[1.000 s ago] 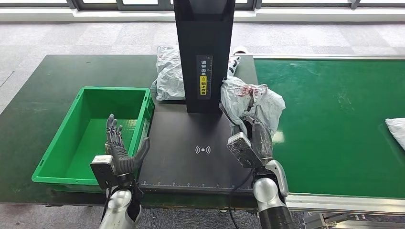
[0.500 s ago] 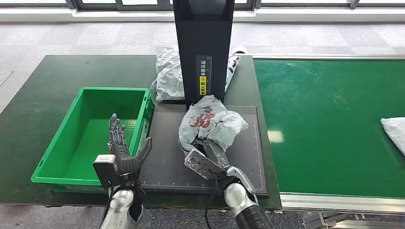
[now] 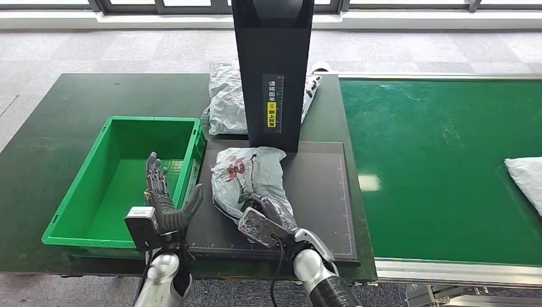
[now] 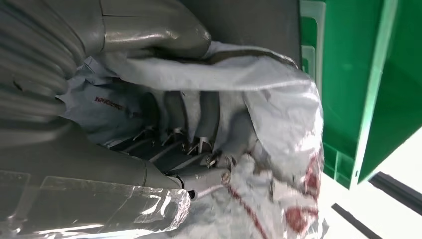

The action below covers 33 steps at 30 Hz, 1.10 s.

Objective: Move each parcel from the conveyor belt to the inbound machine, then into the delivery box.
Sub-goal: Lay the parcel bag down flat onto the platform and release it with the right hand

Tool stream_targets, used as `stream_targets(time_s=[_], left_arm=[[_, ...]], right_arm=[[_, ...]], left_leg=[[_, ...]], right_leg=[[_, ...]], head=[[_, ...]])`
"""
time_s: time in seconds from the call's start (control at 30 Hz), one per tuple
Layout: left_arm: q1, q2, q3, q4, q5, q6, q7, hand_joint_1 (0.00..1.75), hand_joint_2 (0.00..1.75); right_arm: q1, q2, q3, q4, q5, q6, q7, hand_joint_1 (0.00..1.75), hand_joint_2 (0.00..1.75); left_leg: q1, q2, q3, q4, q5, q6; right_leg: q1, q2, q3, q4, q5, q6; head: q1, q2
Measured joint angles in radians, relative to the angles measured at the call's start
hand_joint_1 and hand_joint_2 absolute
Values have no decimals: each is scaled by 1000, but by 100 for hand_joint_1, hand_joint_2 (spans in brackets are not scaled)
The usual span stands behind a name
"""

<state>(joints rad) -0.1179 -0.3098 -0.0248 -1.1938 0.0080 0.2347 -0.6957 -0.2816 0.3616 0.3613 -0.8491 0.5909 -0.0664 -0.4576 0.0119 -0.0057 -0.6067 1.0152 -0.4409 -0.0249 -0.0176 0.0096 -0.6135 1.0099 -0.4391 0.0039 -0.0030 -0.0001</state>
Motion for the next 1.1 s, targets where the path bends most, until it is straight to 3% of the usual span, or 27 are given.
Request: stream_targets(time_s=[0.27, 0.33, 0.43, 0.57, 0.7, 0.87, 1.0, 1.1], left_arm=[[-2, 0, 0, 13, 2, -1, -5, 0, 175], [-2, 0, 0, 14, 2, -1, -6, 0, 175], [-2, 1, 0, 14, 2, 0, -7, 0, 175], [-2, 1, 0, 15, 3, 2, -7, 0, 175], [-4, 1, -2, 19, -13, 15, -7, 0, 175], [-11, 1, -24, 32, -74, 43, -7, 0, 175], [-38, 0, -60, 54, -227, 90, 16, 0, 175], [-104, -7, -101, 123, -477, 171, 110, 0, 175]], right_arm=[[9, 0, -1, -69, -14, -124, -40, 0, 175], [16, -1, -4, -105, -4, -195, -52, 0, 175], [36, -4, -16, -199, 12, -344, -77, 0, 175], [64, -10, -27, -319, 19, -433, -96, 0, 175], [107, -20, -41, -435, -4, -571, -167, 0, 175], [157, -30, -72, -581, -58, -630, -230, 0, 175], [182, -33, -95, -663, -77, -632, -238, 0, 175], [193, -34, -101, -721, -75, -633, -239, 0, 175]], left_leg=[[0, 0, 1, 0, 0, 0], [0, 0, 1, 0, 0, 0], [0, 0, 1, 0, 0, 0], [0, 1, 2, 0, 0, 0], [0, 1, 2, 0, 0, 0], [0, 2, 1, 0, 0, 0], [0, 3, 1, 1, 0, 0], [-1, 2, 0, 1, 0, 0]], right_leg=[[0, 0, 0, 0, 0, 0], [0, 0, 0, 0, 0, 0], [0, 0, 0, 0, 0, 0], [0, 0, 0, 0, 0, 0], [0, 0, 0, 0, 0, 0], [0, 2, -1, 0, 1, -1], [0, 4, -3, 0, 2, -1], [-1, 4, -2, 0, 2, 0]], head=[[0, 0], [0, 0], [0, 0], [0, 0], [0, 0], [0, 0], [0, 0], [0, 0]])
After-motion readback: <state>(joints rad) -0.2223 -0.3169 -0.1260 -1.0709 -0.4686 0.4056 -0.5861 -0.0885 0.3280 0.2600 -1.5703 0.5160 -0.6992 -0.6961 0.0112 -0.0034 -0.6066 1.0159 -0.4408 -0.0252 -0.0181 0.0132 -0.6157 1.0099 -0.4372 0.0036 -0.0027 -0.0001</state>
